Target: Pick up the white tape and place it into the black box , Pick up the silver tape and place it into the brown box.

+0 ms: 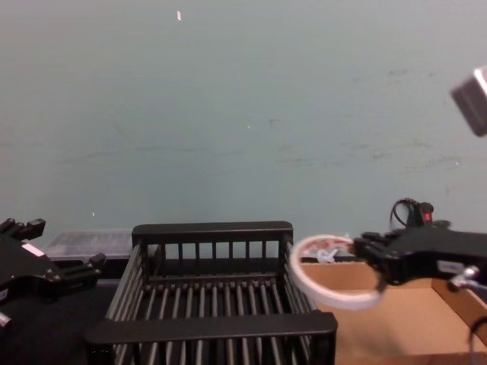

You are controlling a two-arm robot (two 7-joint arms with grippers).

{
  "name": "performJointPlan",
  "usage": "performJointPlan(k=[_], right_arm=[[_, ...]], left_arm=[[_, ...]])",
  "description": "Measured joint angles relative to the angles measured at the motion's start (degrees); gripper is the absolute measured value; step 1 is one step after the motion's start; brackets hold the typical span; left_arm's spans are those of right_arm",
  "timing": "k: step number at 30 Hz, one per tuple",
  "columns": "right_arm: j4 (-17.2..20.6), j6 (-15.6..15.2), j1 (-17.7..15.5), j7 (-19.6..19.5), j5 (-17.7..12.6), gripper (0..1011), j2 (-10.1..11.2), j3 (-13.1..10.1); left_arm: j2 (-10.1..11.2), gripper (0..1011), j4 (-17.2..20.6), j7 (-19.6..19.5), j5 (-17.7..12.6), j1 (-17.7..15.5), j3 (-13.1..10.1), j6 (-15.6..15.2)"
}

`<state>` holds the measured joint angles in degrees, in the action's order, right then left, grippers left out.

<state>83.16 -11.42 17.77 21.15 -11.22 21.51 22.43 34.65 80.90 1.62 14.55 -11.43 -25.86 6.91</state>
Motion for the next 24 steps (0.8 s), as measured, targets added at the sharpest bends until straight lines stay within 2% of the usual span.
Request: performJointPlan(k=[14, 24], right_arm=[[-5.2, 0.8, 5.6, 1.9, 2.4, 91, -3.9, 3.3], [-8.2, 1.2, 8.0, 2.1, 3.5, 91, -5.7, 4.2]], left_arm=[[0.0, 1001, 0.0, 0.0, 0.0, 0.0, 0.0, 0.0], [0.0, 1001, 0.0, 0.0, 0.0, 0.0, 0.0, 0.0]])
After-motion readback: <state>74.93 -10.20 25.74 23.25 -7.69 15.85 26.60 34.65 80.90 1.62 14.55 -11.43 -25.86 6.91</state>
